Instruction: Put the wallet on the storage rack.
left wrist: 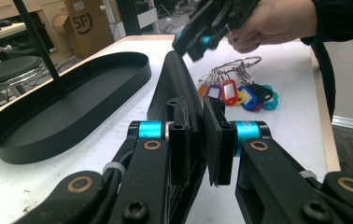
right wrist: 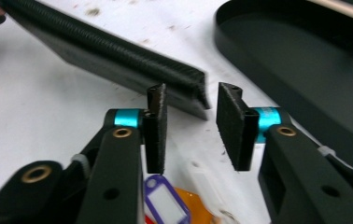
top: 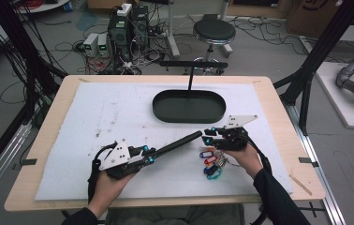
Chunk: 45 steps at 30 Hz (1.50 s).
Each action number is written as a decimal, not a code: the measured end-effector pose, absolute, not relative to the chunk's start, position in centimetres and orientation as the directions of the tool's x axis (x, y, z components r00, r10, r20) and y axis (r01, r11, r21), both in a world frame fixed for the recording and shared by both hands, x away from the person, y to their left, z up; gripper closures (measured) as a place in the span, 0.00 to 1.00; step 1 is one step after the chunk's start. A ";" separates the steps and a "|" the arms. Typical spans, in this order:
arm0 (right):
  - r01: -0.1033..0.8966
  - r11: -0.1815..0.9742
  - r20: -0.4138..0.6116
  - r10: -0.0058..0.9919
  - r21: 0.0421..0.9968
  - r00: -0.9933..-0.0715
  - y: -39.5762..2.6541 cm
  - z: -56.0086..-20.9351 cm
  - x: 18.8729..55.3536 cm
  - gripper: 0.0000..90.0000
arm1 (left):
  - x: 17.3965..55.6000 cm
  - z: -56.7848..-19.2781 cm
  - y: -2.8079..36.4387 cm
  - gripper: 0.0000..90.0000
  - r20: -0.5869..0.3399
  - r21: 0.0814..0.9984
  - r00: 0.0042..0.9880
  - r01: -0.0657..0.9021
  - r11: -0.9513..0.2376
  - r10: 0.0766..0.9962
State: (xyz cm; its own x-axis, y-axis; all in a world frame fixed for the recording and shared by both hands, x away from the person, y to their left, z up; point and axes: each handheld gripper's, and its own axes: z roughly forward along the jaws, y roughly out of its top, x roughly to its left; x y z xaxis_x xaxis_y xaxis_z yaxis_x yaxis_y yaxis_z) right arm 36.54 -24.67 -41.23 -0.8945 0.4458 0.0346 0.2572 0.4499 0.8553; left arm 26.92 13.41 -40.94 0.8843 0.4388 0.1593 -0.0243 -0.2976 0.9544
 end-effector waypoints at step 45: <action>0.229 0.400 0.038 0.432 0.888 -0.901 -25.9 -40.0 35.5 0.84 | 29.6 -42.9 13.1 0.83 0.100 0.950 0.905 0.036 -0.309 0.413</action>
